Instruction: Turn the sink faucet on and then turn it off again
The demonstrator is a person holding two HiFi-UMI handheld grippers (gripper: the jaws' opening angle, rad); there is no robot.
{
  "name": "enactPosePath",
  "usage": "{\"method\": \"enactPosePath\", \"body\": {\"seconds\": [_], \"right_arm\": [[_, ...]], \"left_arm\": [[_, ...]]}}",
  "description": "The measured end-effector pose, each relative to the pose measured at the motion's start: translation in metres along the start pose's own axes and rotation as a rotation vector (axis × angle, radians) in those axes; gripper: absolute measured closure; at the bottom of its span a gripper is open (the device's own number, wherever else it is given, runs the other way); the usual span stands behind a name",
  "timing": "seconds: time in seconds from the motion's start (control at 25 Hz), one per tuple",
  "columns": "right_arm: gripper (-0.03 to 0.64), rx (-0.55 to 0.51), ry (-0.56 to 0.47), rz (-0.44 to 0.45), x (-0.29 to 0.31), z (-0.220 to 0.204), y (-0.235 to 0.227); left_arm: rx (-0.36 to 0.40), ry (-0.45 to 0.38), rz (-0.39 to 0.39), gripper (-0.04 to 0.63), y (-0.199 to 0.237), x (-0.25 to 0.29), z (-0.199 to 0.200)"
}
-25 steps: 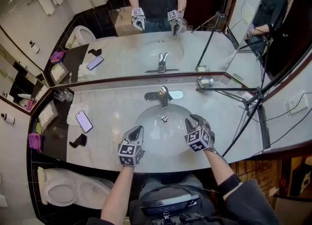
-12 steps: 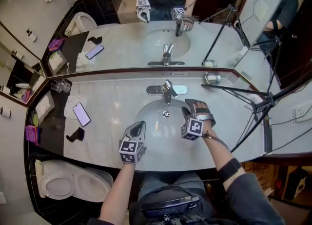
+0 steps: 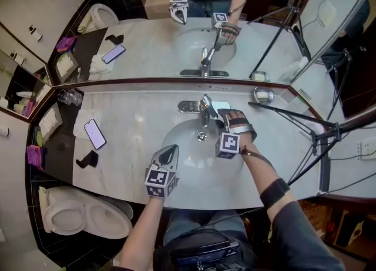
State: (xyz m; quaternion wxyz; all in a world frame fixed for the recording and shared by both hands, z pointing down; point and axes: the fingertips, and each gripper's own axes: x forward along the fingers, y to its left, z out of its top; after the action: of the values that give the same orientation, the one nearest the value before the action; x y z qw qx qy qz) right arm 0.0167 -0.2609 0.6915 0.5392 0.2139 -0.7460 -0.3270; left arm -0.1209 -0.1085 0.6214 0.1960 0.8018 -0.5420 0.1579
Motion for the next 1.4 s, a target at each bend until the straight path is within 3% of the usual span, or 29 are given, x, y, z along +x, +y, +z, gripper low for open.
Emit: {"method": "enactPosePath", "body": {"seconds": [0.68, 1.4], "right_arm": [[0.386, -0.052, -0.007, -0.007, 0.022, 0.017, -0.018], [0.400, 0.020, -0.017, -0.041, 0.023, 0.027, -0.053]], "left_arm": [[-0.036, 0.016, 0.009, 0.607, 0.001, -0.006, -0.026], [-0.045, 0.013, 0.027, 0.607, 0.002, -0.011, -0.027]]}}
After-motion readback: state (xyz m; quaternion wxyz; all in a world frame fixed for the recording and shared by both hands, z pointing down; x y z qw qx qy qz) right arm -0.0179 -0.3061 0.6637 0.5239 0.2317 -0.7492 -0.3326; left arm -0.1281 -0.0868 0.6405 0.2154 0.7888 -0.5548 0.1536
